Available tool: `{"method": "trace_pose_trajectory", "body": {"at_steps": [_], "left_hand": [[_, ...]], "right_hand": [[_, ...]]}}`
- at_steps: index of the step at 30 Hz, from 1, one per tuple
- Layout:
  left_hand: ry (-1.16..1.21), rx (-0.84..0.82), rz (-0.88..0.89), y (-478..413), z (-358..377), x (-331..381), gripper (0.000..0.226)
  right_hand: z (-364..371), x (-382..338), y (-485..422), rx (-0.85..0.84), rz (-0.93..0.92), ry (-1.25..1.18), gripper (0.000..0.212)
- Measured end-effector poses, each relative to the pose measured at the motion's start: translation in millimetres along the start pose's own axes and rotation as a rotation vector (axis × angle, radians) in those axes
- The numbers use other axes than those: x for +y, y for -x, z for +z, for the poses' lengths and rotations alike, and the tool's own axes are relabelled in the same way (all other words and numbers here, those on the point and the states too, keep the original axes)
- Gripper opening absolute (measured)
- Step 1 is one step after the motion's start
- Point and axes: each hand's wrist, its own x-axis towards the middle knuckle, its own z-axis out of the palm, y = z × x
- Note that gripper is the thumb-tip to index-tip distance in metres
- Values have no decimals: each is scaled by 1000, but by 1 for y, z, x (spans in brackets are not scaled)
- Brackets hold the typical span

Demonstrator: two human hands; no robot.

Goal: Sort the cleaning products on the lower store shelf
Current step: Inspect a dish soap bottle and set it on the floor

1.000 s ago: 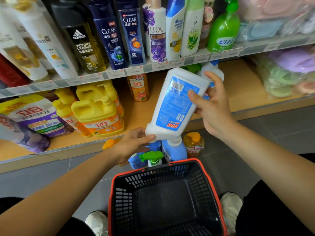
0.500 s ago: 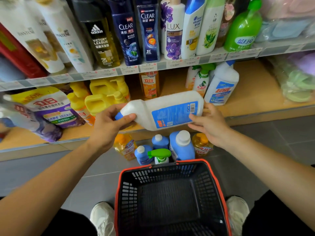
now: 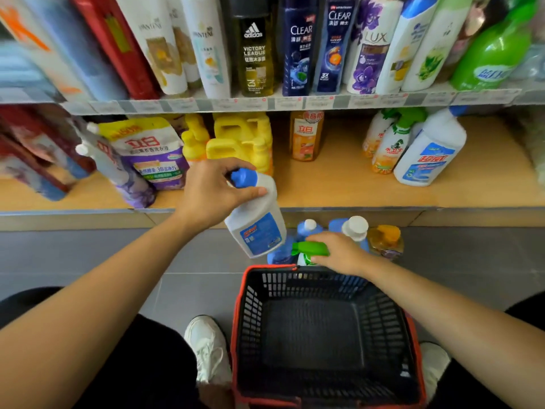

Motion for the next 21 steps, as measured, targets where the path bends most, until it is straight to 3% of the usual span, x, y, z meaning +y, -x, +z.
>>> {"method": "trace_pose_trajectory", "body": {"at_steps": [5, 11, 17, 21], "left_hand": [[-197, -137, 66, 11, -8, -31, 40], [-235, -369, -3, 23, 14, -65, 29], [-317, -546, -135, 45, 58, -96, 24], [-283, -577, -148, 47, 71, -102, 20]], "right_hand": [[26, 8, -3, -30, -57, 314, 62], [33, 19, 2, 118, -112, 320, 60], [40, 30, 2, 147, -139, 275, 74], [40, 36, 2, 144, -154, 248, 76]]}}
